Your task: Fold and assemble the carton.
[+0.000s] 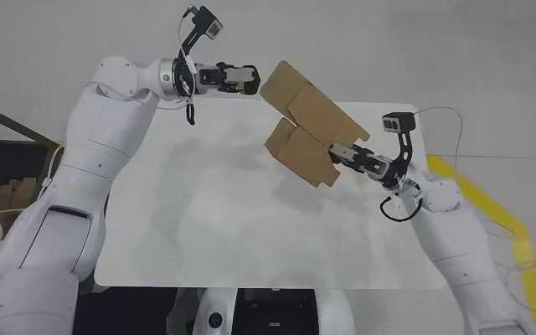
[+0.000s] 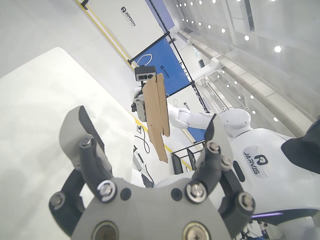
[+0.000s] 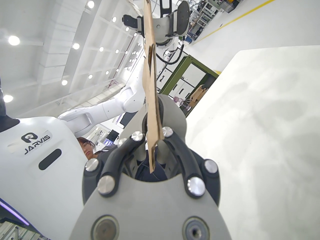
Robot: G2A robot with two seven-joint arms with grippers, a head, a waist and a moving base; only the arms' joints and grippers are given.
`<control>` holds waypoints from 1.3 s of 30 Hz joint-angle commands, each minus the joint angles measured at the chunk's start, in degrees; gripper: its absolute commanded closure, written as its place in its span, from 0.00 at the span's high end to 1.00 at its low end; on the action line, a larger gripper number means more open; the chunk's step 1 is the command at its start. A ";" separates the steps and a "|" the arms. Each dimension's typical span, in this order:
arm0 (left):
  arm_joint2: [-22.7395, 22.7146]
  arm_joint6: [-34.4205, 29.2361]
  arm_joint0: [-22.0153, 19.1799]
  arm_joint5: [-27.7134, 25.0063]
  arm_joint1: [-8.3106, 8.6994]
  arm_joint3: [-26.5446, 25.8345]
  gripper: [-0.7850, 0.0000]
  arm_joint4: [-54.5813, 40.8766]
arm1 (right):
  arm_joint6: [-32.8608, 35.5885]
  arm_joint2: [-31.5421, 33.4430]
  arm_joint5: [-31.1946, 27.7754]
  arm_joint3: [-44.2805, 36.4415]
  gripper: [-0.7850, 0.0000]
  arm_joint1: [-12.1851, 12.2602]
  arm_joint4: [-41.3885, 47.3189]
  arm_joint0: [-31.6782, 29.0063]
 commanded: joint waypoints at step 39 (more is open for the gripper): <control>1.56 10.74 7.40 -1.80 -0.18 -2.37 1.00 10.10 | -26.57 0.58 31.74 -14.80 0.00 -0.45 -16.37 -2.47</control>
